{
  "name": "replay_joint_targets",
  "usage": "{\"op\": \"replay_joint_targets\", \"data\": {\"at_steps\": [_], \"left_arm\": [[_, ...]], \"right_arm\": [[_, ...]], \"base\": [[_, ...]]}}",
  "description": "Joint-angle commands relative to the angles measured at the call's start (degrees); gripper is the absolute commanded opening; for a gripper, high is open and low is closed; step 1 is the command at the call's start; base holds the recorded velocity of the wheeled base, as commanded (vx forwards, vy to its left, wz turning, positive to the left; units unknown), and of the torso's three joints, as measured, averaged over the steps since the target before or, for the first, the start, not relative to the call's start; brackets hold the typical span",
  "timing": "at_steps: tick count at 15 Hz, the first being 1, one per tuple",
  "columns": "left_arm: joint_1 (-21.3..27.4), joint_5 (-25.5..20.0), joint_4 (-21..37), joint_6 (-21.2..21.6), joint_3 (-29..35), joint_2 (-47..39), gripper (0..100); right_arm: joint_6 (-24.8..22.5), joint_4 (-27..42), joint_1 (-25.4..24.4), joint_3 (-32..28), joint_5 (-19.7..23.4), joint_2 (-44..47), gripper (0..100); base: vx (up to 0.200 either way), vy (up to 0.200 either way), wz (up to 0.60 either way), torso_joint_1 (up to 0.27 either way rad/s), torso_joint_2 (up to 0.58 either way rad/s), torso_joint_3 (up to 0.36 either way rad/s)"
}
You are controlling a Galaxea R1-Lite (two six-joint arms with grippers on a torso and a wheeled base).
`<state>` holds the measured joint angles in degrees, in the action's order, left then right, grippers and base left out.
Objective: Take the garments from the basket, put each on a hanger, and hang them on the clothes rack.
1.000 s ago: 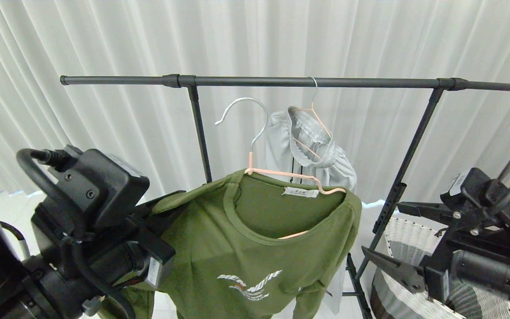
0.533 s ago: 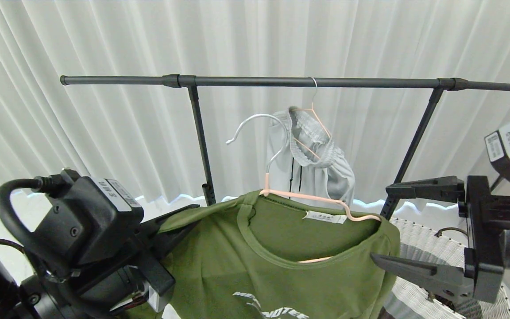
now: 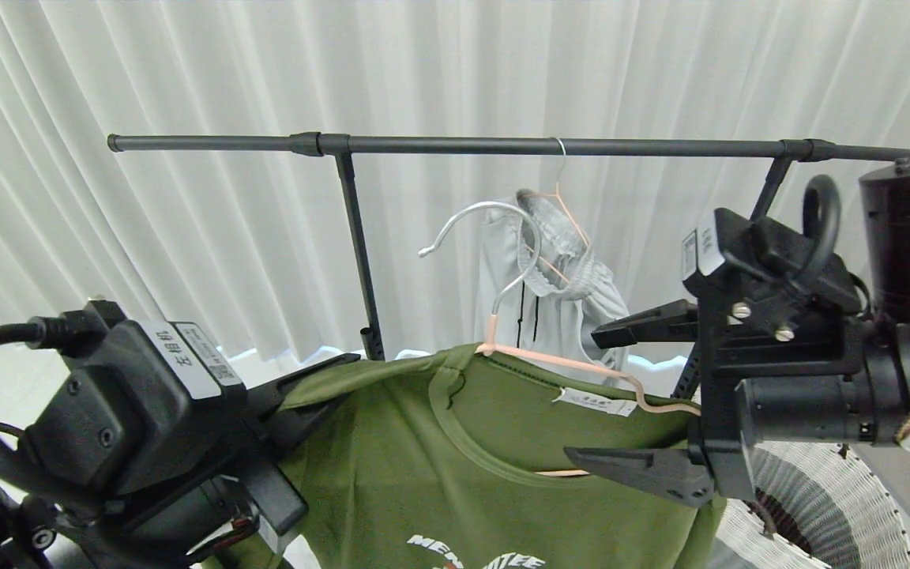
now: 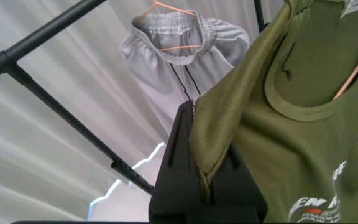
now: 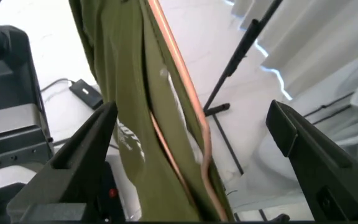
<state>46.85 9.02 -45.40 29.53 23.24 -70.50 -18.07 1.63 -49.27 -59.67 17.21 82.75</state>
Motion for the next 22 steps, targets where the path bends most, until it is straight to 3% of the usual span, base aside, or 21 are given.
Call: {"op": "replay_joint_targets", "data": {"at_steps": [1, 11, 12, 22], "left_arm": [[0.0, 0.0, 0.0, 0.1, -0.1, 0.0, 0], [0.1, -2.0, -0.1, 1.0, 0.5, 0.0, 0], [0.1, -2.0, 0.0, 1.0, 0.5, 0.0, 0], [0.0, -2.0, 0.0, 1.1, 0.2, -0.2, 0]], "right_arm": [[-0.3, 0.0, -0.2, -1.1, -0.1, 3.8, 100], [-2.0, 3.6, 0.5, -2.6, -0.2, 5.1, 100], [-2.2, 3.6, 0.5, -2.6, -0.2, 5.1, 0], [-7.0, 3.1, 1.1, -3.0, -0.6, 4.6, 0]], "base": [[0.0, 0.0, 0.0, 0.0, 0.0, 0.0], [0.0, 0.0, 0.0, 0.0, 0.0, 0.0], [0.0, 0.0, 0.0, 0.0, 0.0, 0.0], [0.0, 0.0, 0.0, 0.0, 0.0, 0.0]]}}
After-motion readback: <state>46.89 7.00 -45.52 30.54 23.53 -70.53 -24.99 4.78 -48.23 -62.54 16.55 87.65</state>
